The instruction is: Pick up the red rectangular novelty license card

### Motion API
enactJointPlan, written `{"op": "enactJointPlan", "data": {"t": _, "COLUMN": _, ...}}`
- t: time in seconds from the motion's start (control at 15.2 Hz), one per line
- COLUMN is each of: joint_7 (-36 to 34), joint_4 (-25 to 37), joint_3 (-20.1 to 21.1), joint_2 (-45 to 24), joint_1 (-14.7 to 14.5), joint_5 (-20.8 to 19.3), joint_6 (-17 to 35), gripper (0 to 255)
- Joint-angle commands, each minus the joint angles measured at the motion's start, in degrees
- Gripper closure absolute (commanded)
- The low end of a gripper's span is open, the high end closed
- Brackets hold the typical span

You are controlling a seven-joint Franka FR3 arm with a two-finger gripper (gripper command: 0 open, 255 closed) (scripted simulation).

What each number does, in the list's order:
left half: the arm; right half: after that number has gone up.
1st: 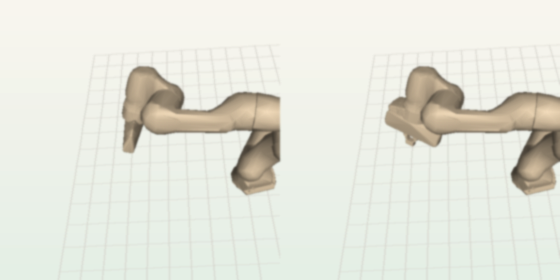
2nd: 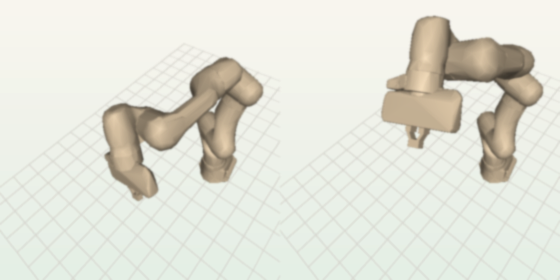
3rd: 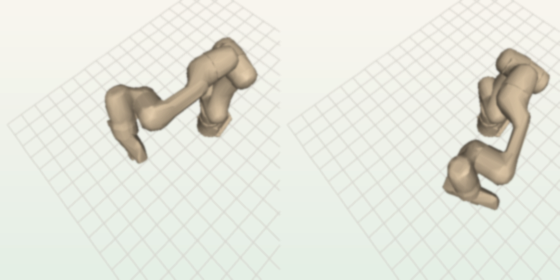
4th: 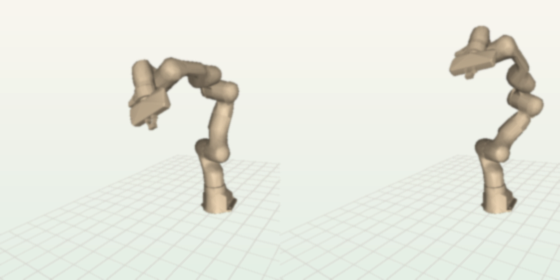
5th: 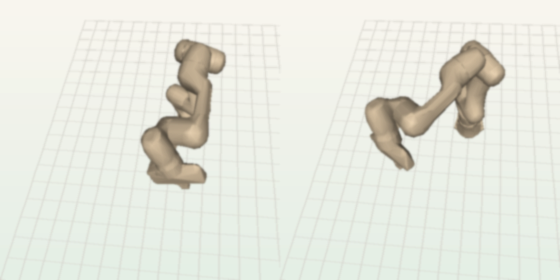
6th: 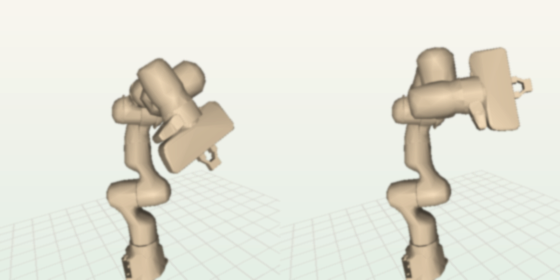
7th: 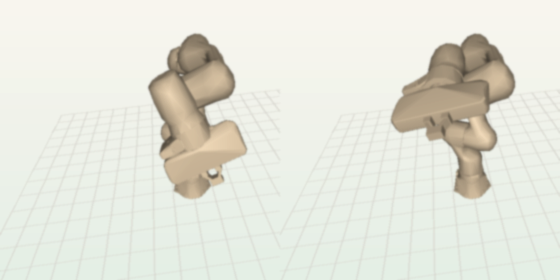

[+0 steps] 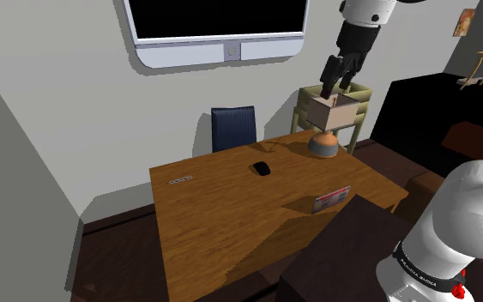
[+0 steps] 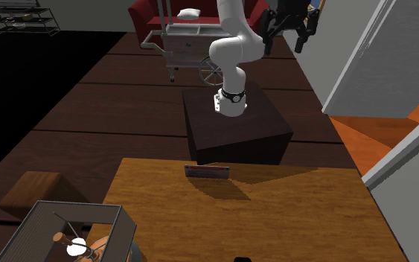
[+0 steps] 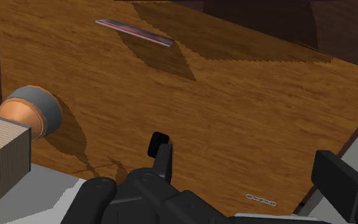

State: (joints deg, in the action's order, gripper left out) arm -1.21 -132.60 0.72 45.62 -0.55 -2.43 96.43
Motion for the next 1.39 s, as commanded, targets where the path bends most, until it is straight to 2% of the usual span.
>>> {"op": "enactJointPlan", "data": {"t": 0.0, "joint_7": 0.0, "joint_4": 0.0, "joint_3": 0.0, "joint_2": 0.0, "joint_1": 0.0, "joint_5": 0.0, "joint_6": 0.0, "gripper": 0}}
{"op": "enactJointPlan", "data": {"t": 0.4, "joint_7": 13.0, "joint_4": -13.1, "joint_3": -6.7, "joint_2": 5.9, "joint_1": -2.0, "joint_5": -3.1, "joint_6": 7.0, "gripper": 0}}
{"op": "enactJointPlan", "data": {"t": 0.73, "joint_7": 24.4, "joint_4": -21.9, "joint_3": -13.5, "joint_2": 8.4, "joint_1": -2.5, "joint_5": -7.1, "joint_6": 13.1, "gripper": 0}}
{"op": "enactJointPlan", "data": {"t": 1.06, "joint_7": 36.4, "joint_4": -28.5, "joint_3": -21.7, "joint_2": 7.5, "joint_1": -2.2, "joint_5": -12.5, "joint_6": 20.0, "gripper": 0}}
{"op": "enactJointPlan", "data": {"t": 1.32, "joint_7": 46.4, "joint_4": -31.8, "joint_3": -29.1, "joint_2": 3.6, "joint_1": -1.9, "joint_5": -17.2, "joint_6": 26.7, "gripper": 0}}
